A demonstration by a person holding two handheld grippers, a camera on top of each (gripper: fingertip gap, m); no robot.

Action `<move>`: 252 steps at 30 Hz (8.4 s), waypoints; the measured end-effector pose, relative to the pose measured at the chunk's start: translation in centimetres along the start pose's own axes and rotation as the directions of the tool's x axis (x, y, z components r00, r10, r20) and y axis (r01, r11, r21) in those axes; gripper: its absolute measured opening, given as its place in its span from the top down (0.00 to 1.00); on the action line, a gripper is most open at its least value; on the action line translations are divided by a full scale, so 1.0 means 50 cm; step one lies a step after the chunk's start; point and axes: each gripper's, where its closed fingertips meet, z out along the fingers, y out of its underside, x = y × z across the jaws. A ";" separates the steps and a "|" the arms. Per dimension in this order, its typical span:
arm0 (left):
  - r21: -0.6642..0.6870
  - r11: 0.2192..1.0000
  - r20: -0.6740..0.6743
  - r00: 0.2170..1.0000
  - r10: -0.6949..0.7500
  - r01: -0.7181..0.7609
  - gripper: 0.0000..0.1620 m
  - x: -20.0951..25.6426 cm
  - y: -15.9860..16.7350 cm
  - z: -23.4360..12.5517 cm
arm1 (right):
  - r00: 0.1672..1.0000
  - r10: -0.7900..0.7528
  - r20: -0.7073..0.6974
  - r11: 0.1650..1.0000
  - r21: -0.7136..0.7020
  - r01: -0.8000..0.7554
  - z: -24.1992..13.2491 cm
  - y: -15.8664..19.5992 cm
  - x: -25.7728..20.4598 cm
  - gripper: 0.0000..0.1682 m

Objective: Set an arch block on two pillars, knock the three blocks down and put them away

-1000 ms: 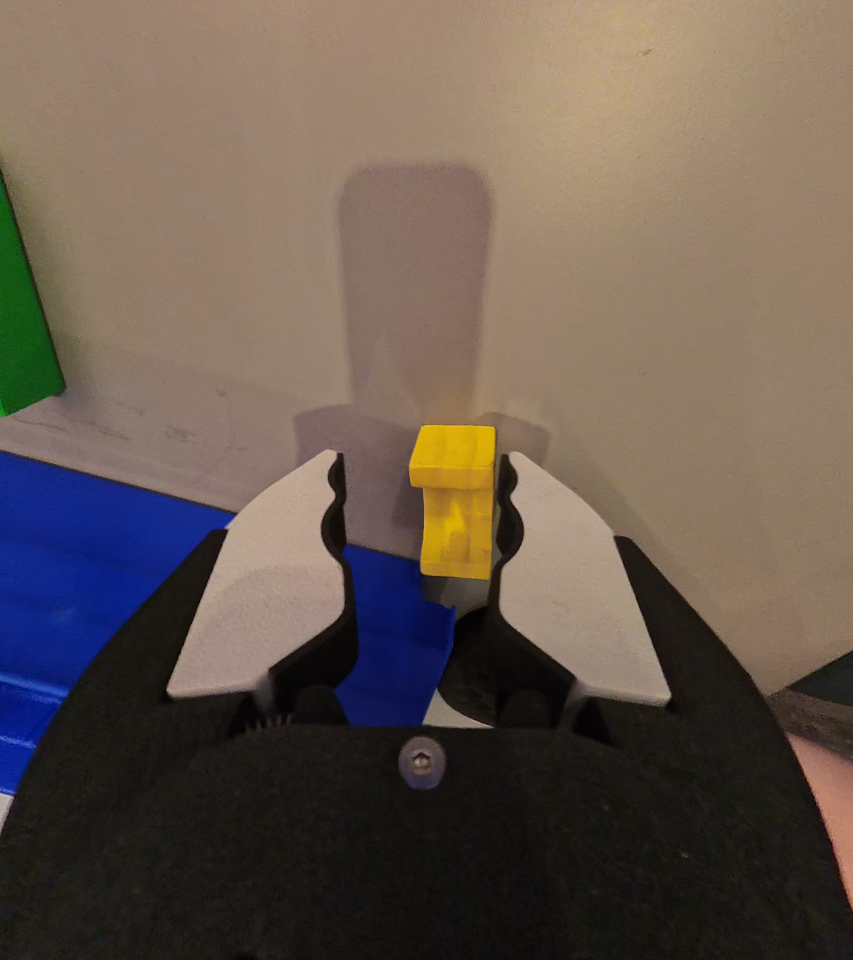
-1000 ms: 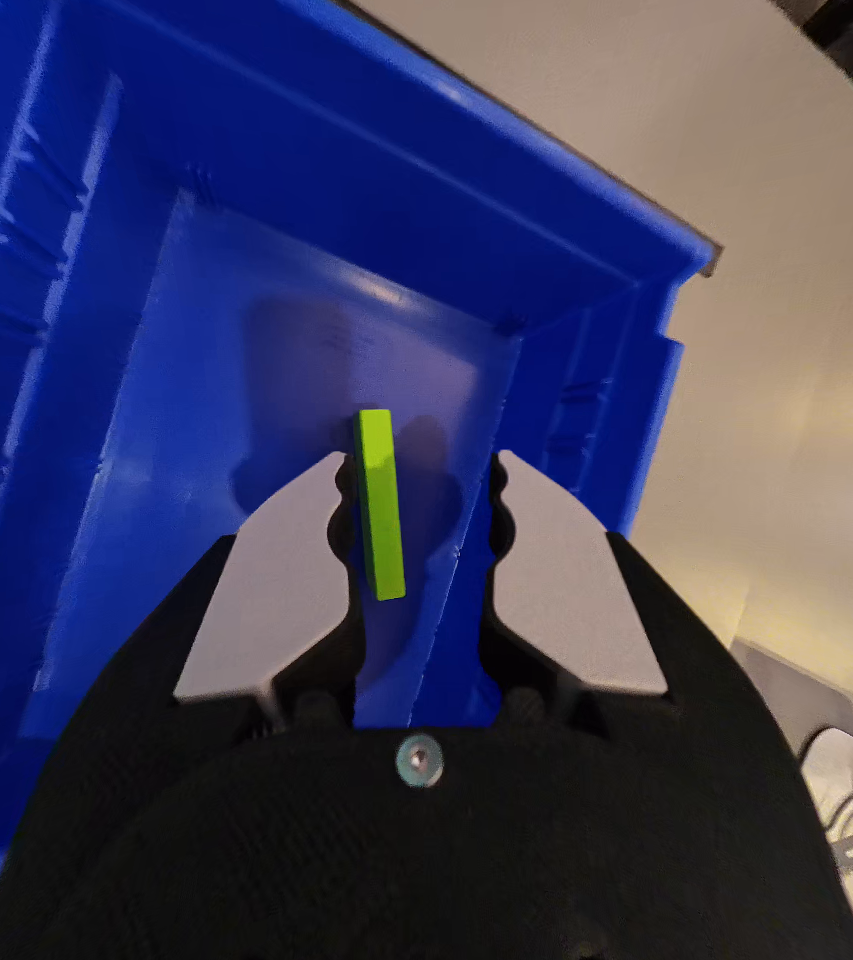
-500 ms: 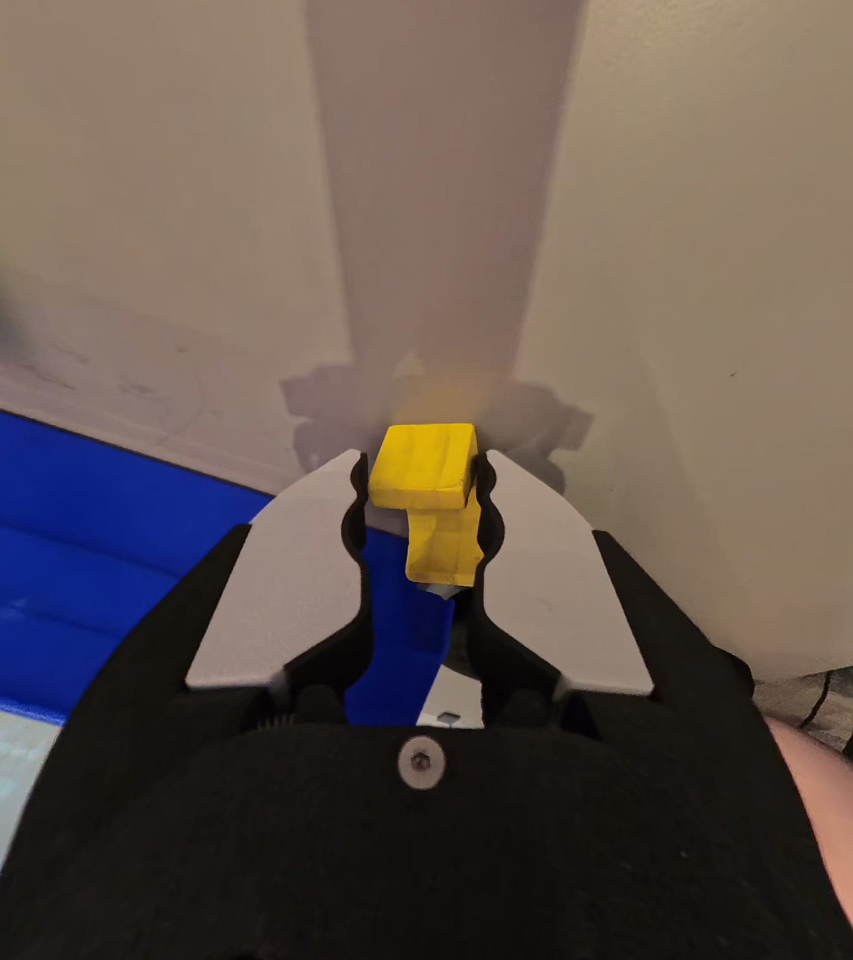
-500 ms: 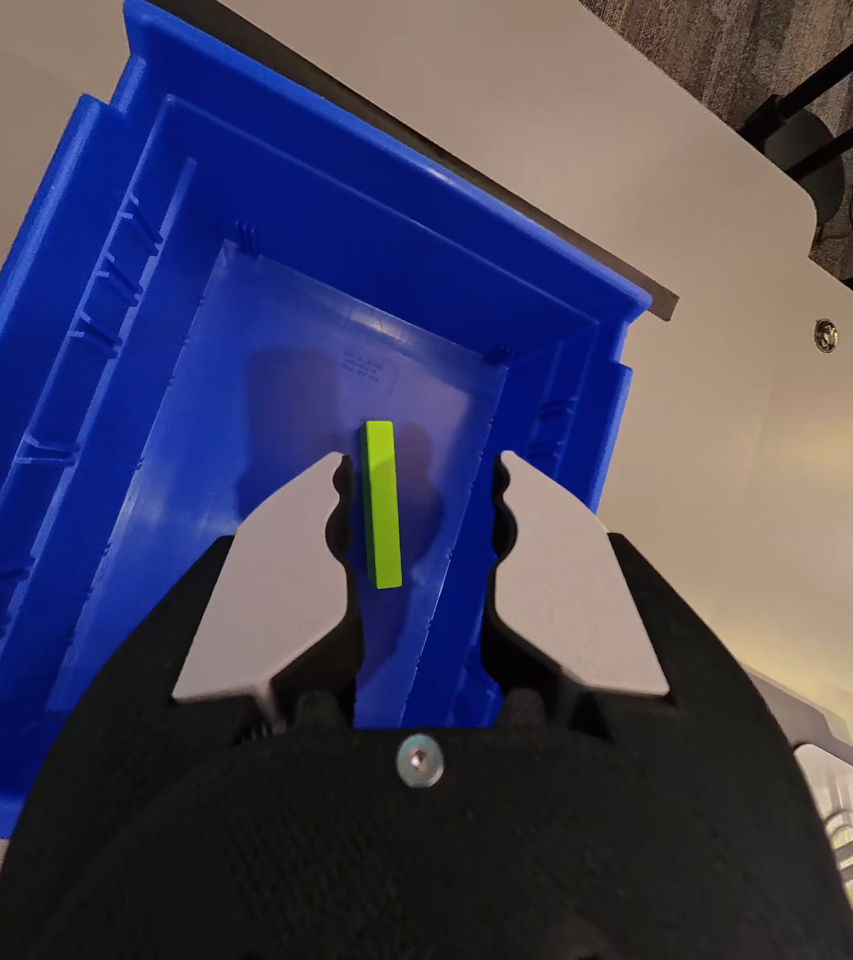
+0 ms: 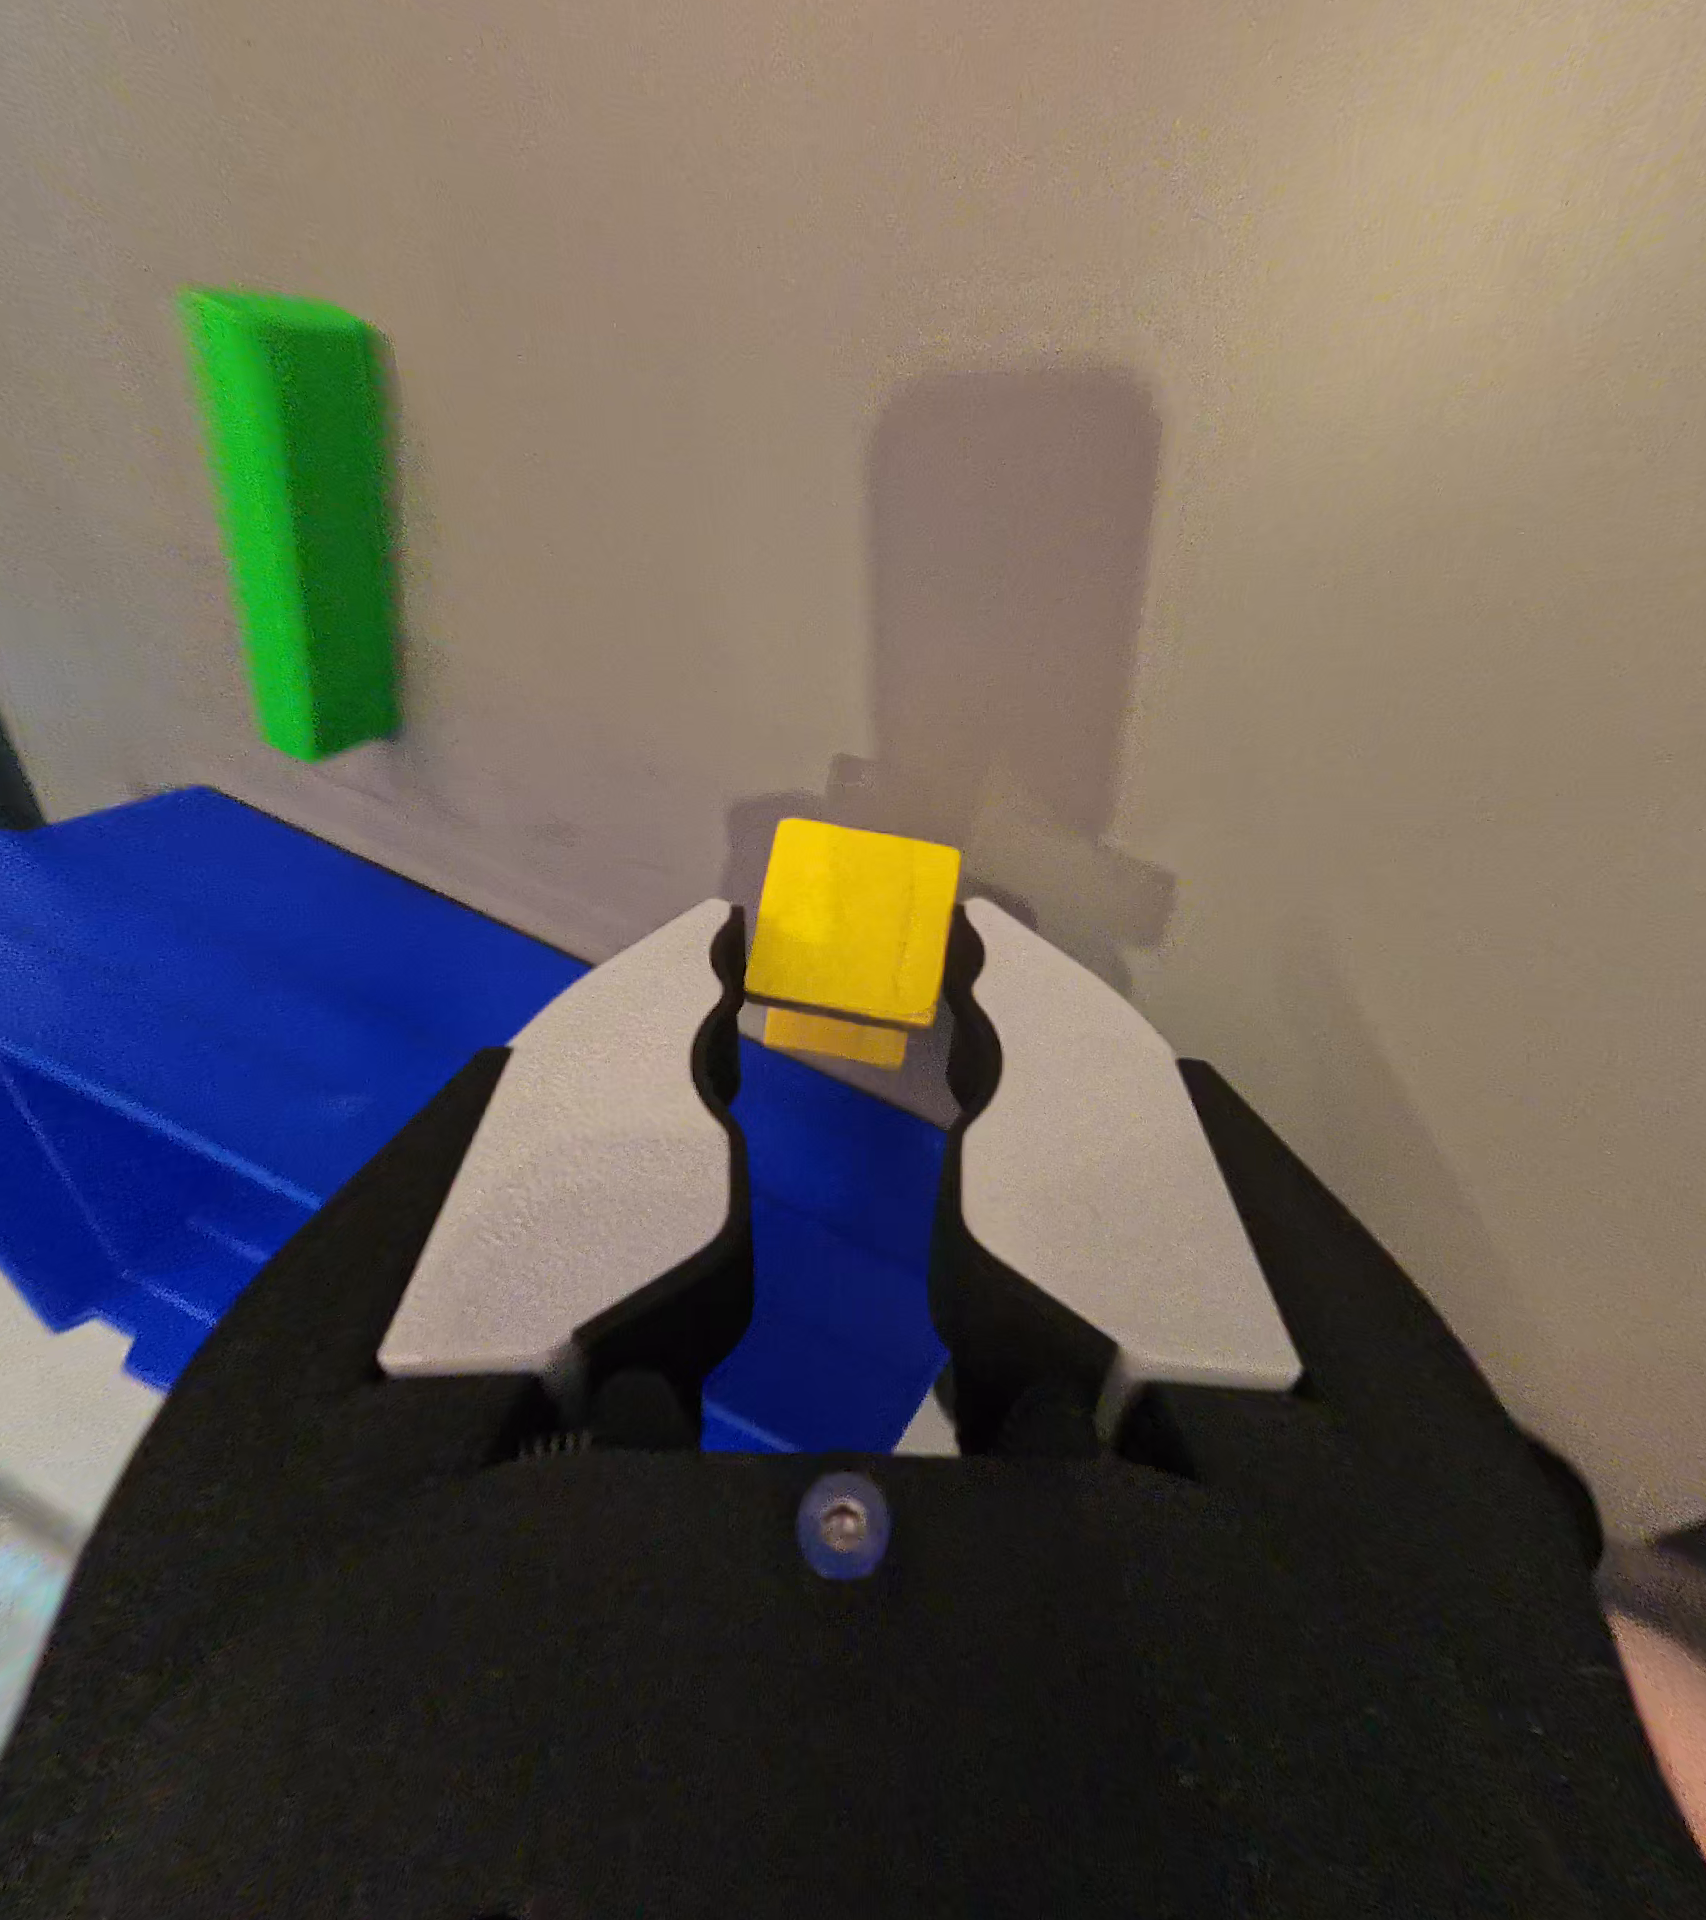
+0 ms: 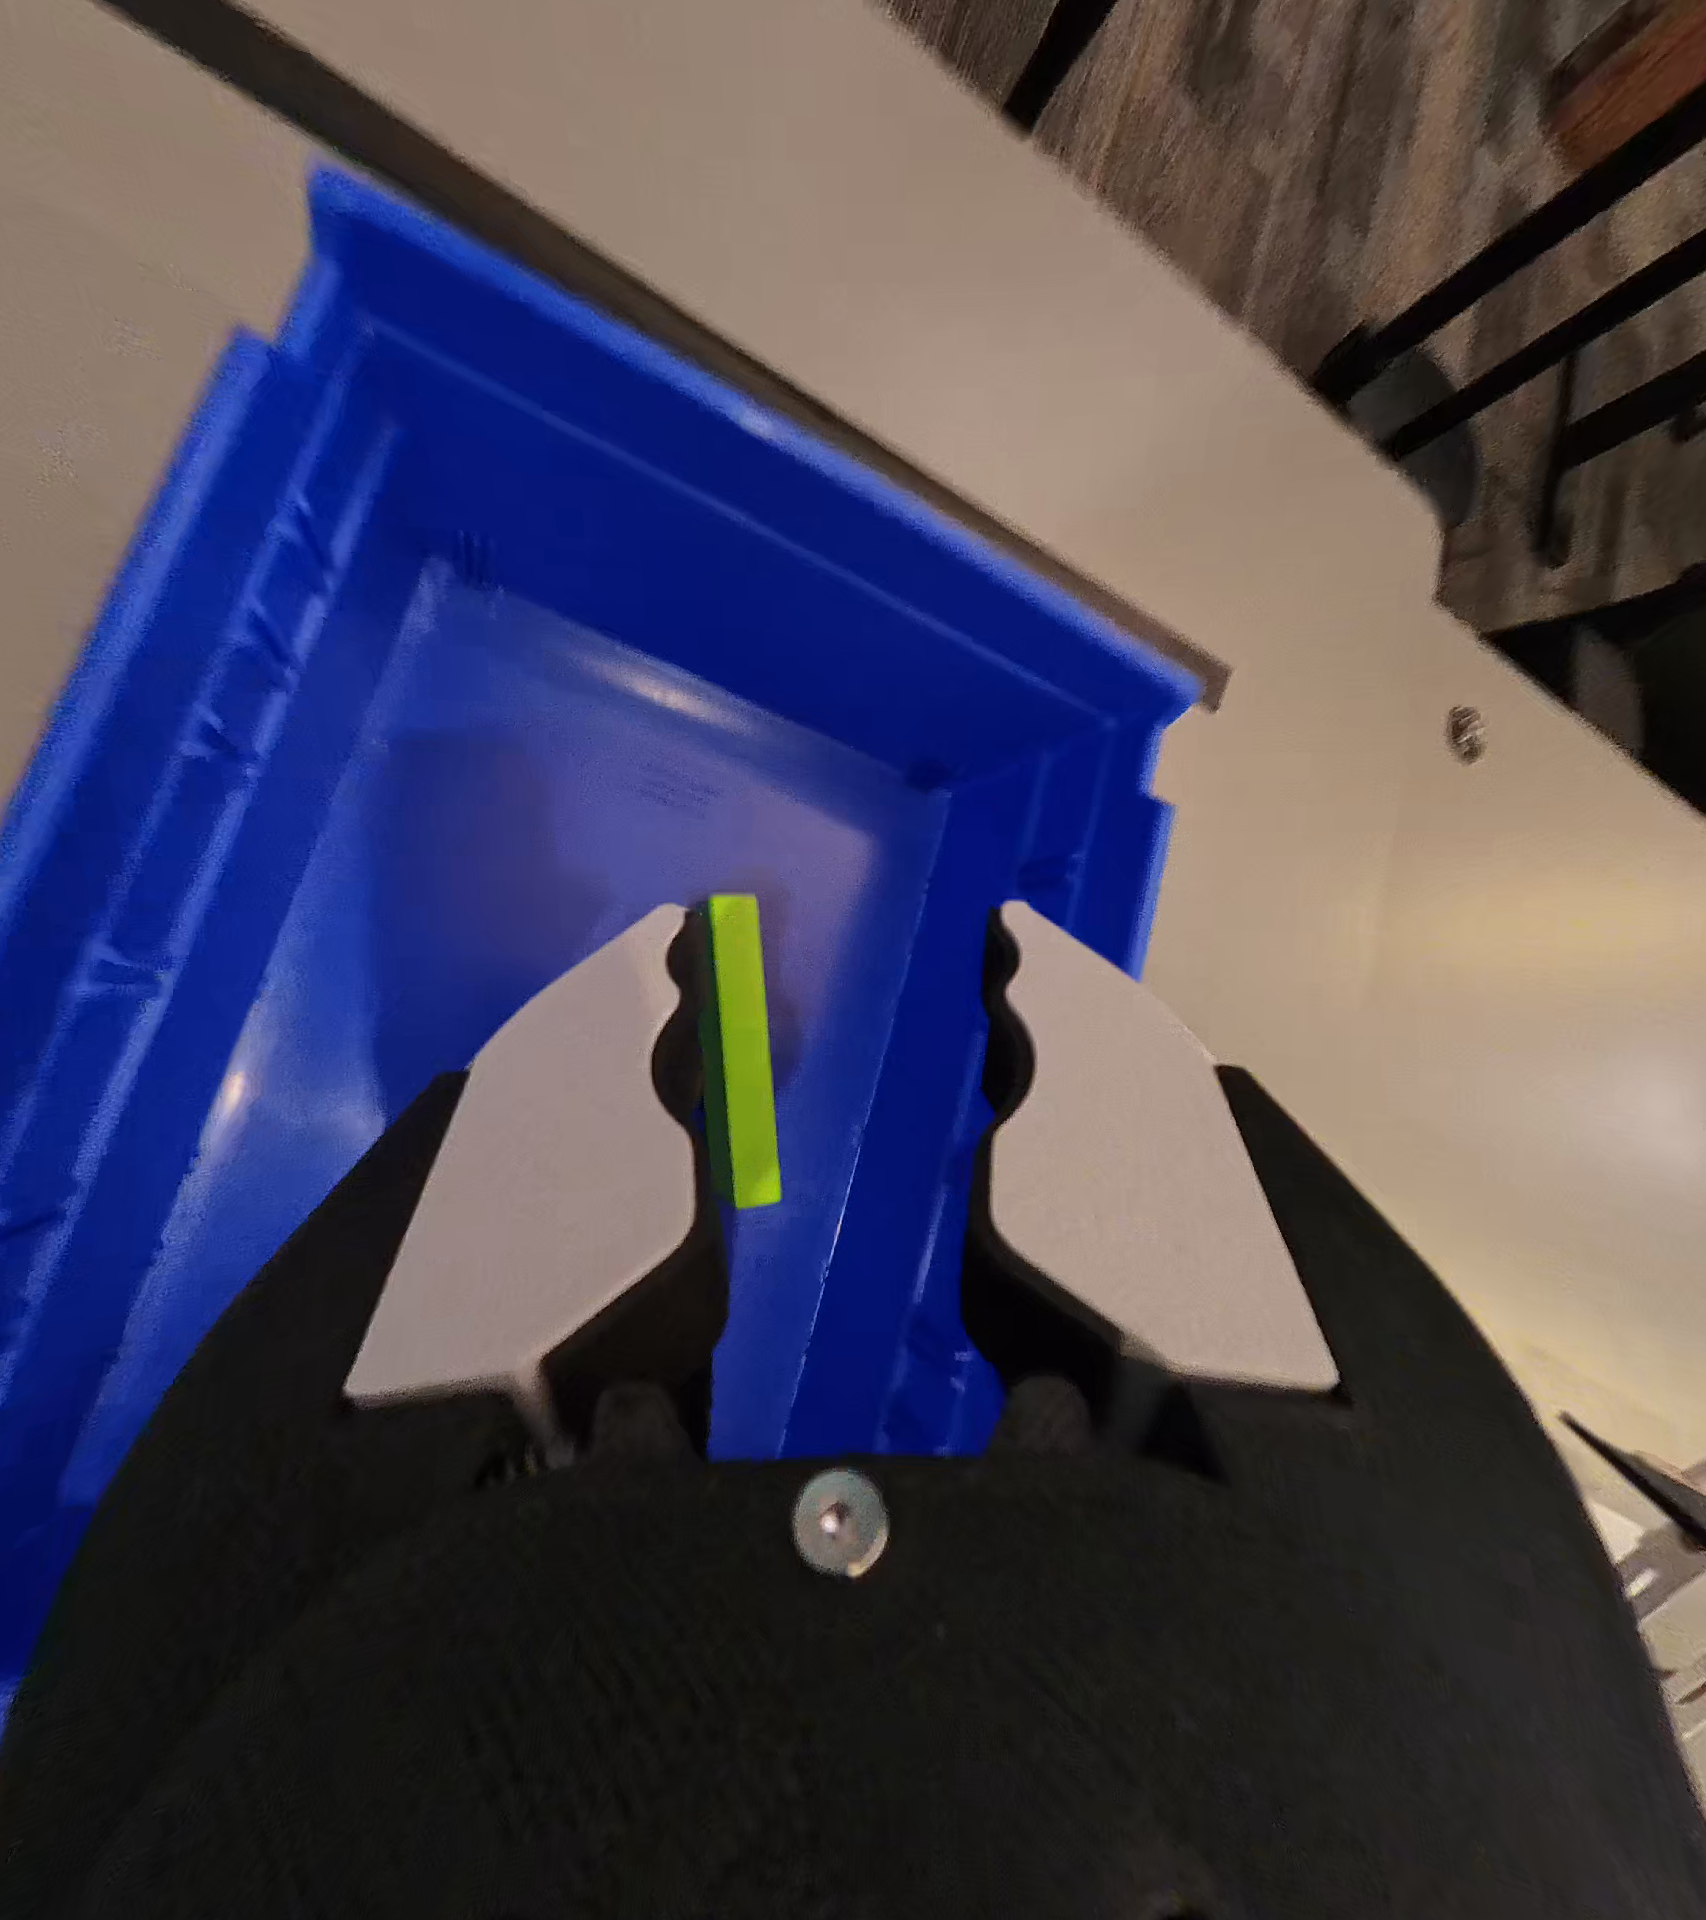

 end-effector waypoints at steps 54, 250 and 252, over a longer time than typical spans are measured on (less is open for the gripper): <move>0.606 0.658 0.225 0.698 -0.680 0.447 0.58 -0.293 0.027 -0.156 | 0.944 0.082 0.319 0.900 -0.430 0.067 0.092 0.141 -0.161 0.77; 0.290 0.665 0.026 0.689 -0.724 0.688 0.70 -0.231 0.169 -0.151 | 0.867 0.321 0.380 0.862 -0.497 -0.101 0.058 0.084 -0.255 0.94; 0.405 0.612 0.086 0.638 -0.765 0.679 0.71 -0.272 0.201 -0.195 | 0.865 0.322 0.386 0.862 -0.496 -0.100 0.058 0.086 -0.253 0.94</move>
